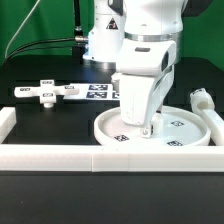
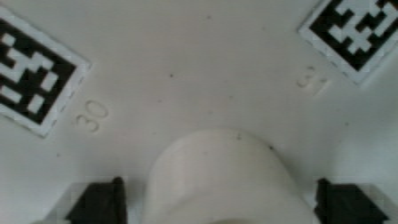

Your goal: Assemble round table

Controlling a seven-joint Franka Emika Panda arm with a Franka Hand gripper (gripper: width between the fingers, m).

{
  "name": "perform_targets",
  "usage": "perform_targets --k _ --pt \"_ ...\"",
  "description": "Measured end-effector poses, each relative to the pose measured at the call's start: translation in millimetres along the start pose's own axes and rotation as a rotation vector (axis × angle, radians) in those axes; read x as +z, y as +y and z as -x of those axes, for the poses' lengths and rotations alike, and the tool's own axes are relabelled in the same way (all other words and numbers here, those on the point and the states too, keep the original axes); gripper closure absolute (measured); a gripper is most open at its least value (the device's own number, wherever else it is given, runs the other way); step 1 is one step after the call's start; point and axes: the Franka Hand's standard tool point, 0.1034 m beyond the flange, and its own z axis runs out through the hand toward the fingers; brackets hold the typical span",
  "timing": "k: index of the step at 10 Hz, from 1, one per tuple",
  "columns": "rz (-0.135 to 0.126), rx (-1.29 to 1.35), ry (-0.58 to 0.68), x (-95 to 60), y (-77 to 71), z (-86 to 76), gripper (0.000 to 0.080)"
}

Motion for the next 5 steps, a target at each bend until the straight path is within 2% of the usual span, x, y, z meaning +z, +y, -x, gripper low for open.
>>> perform_targets --k 1,2,4,5 --pt "0.000 0.000 0.000 0.0 0.0 0.0 0.0172" --pt "-0.001 0.010 -0.002 -1.7 -0.3 -0.3 0.0172" --pt "0.002 0.067 -0.011 -25.5 -2.4 -0.2 0.0151" --pt "0.014 0.128 -0.009 -33.9 -5.7 3.3 0.0151"
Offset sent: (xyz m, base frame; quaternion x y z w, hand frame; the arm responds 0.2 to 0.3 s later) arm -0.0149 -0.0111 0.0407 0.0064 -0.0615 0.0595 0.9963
